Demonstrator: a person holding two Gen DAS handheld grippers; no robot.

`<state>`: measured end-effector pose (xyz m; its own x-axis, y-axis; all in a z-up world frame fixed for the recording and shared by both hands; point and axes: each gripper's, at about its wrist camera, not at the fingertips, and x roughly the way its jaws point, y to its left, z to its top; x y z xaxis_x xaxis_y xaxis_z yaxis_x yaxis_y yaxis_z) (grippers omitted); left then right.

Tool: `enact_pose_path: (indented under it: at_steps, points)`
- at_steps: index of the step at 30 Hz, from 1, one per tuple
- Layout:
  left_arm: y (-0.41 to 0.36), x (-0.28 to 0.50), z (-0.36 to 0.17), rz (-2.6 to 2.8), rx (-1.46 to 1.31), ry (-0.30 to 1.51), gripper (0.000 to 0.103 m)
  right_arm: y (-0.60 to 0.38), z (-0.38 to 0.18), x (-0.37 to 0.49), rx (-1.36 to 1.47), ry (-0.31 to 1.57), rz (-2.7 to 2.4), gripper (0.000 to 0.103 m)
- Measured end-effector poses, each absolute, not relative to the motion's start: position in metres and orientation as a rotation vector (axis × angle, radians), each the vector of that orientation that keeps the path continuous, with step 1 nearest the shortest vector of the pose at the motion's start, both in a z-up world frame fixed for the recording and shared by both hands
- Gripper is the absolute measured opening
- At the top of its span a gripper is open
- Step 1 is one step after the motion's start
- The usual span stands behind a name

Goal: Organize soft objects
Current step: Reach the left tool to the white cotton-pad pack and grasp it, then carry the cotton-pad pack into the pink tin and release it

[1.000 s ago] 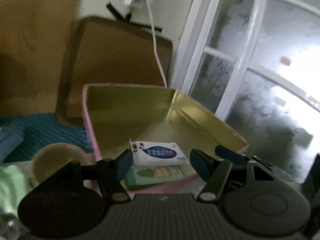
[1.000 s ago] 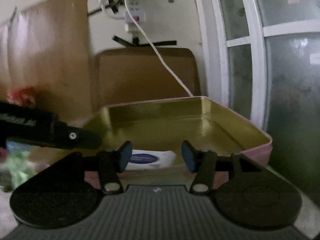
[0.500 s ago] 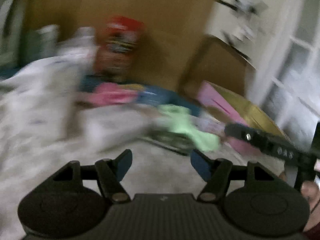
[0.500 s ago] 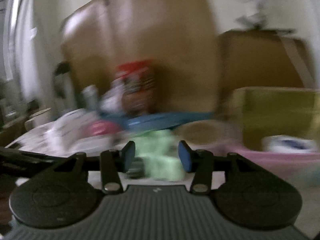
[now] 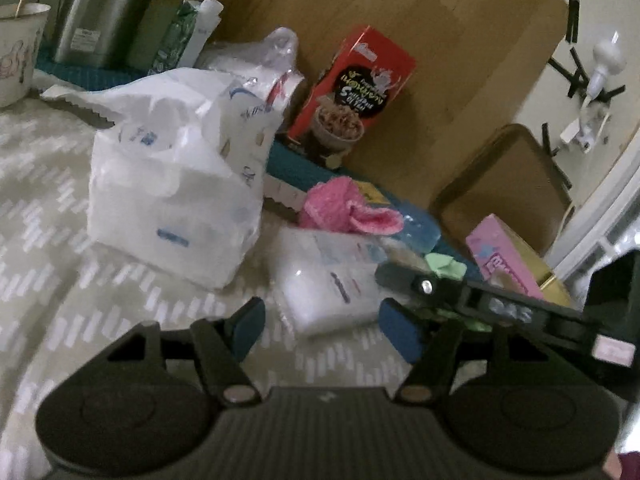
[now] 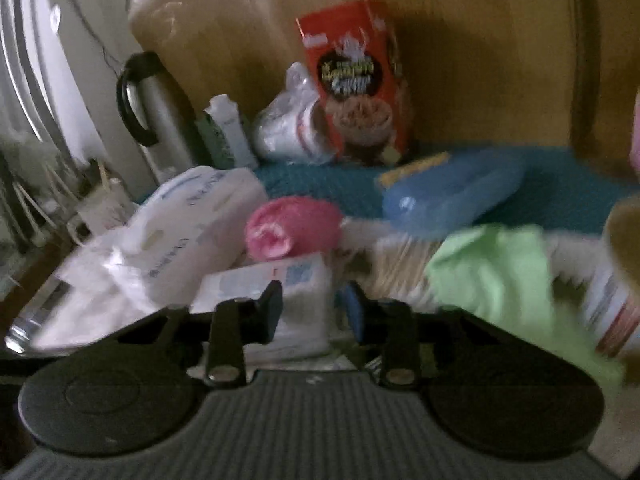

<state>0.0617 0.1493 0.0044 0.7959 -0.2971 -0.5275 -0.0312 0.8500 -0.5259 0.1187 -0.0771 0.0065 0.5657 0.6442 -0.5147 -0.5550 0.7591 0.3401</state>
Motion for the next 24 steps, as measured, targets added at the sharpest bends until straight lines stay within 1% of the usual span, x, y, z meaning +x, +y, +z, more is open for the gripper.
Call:
enact_pose_path:
  at_steps: [1, 3, 10, 15, 18, 19, 22, 24]
  points:
    - [0.148, 0.060, 0.005, -0.173, -0.547, 0.650, 0.059, -0.082, 0.004, 0.117, 0.187, 0.684, 0.729, 0.030]
    - [0.143, 0.047, 0.008, -0.204, -0.530, 0.658, 0.059, -0.087, 0.005, 0.107, 0.228, 0.719, 0.770, 0.031]
    - [0.104, -0.003, 0.013, -0.386, -0.460, 0.706, 0.059, -0.140, 0.006, 0.024, 0.190, 0.636, 0.794, 0.031]
    - [0.064, -0.009, 0.011, -0.486, -0.409, 0.749, 0.064, -0.180, -0.006, -0.017, 0.233, 0.630, 0.721, 0.032]
    - [0.032, -0.004, 0.007, -0.528, -0.360, 0.783, 0.064, -0.201, -0.008, -0.036, 0.232, 0.607, 0.659, 0.038]
    - [0.023, -0.003, 0.007, -0.544, -0.344, 0.784, 0.066, -0.204, -0.008, -0.038, 0.233, 0.601, 0.635, 0.041]
    - [-0.005, 0.001, 0.007, -0.586, -0.293, 0.785, 0.068, -0.214, -0.006, -0.046, 0.208, 0.558, 0.545, 0.041]
    - [-0.018, 0.004, 0.010, -0.612, -0.267, 0.797, 0.071, -0.226, -0.007, -0.049, 0.195, 0.539, 0.496, 0.050]
